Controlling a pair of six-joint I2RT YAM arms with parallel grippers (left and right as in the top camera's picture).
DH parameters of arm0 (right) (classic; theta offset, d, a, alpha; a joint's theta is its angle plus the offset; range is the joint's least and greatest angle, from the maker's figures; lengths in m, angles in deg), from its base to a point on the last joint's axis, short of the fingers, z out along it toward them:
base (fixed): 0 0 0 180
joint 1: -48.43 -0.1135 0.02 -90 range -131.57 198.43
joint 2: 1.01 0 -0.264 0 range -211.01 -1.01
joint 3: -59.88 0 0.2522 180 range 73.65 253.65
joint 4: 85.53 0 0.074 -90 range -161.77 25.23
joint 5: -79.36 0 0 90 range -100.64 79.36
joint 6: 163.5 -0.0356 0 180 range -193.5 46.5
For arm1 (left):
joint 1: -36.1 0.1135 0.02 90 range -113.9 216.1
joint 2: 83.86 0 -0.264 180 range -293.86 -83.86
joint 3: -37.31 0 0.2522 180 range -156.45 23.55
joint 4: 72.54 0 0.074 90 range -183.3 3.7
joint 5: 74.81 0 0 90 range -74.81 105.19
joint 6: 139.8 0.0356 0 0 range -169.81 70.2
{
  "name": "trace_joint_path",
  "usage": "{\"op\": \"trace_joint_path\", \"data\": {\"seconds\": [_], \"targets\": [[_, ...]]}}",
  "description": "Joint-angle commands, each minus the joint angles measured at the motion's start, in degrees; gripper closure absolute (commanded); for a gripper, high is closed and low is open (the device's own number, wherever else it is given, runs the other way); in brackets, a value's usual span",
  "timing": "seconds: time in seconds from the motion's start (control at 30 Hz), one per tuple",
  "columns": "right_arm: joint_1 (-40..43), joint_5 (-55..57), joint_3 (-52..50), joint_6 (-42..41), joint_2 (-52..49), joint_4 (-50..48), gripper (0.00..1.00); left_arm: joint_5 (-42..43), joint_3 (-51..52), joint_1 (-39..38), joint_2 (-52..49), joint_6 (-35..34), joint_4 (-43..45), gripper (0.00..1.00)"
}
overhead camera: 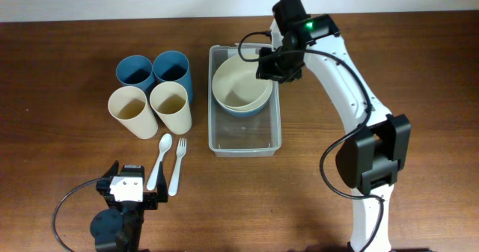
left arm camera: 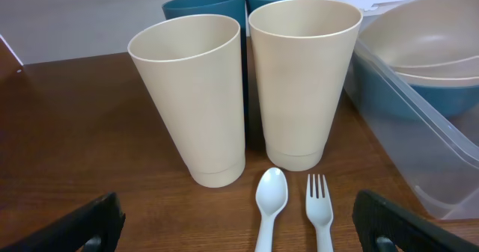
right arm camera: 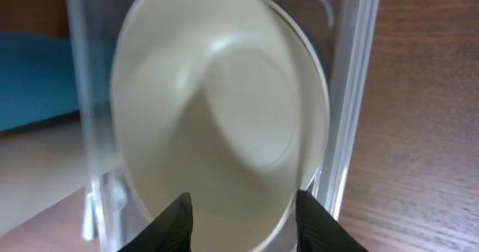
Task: Pack container
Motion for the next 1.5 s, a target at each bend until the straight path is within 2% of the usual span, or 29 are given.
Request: {"op": "trace_joint_path", "data": {"seconds": [0.0, 0.2, 0.33, 0.4, 0.47, 0.8, 0.93, 1.2, 1.47], "targets": [[2.4, -2.91, 5.77, 1.31, 3.89, 2.82, 0.61, 0.61, 0.33, -0.22, 0.46, 0.74, 0.09, 0.0], [5.95, -2.93, 12.96, 2.36, 6.21, 10.12, 0.6, 0.61, 0.33, -0.22, 0.46, 0.74, 0.09, 0.0], [5.25, -2.73, 11.93, 4.31, 5.88, 11.06, 0.76, 0.61, 0.33, -0.22, 0.46, 0.74, 0.09, 0.01], [4.09, -2.25, 10.62, 4.44, 4.7, 10.58, 0.92, 0.61, 0.33, -0.22, 0.46, 0.74, 0.09, 0.0], [3.02, -1.88, 9.51, 5.31, 3.45, 9.46, 0.96, 0.61, 0.33, -0.22, 0.46, 0.74, 0.09, 0.0], [1.27, 2.99, 1.46, 4.66, -3.23, 2.1, 0.96, 0.61, 0.33, -0.22, 0.46, 0.74, 0.09, 0.01], [1.73, 6.43, 1.44, 4.68, -3.96, 2.25, 0.96, 0.61, 0.33, -0.22, 0.46, 0.74, 0.09, 0.0], [1.88, 6.29, 1.7, 5.99, -3.69, 2.25, 0.96, 0.61, 0.33, -0.22, 0.46, 0.74, 0.09, 0.0], [5.11, 6.32, 8.22, 6.62, 3.17, 7.43, 0.96, 0.61, 0.33, -0.22, 0.46, 0.74, 0.09, 0.0]]}}
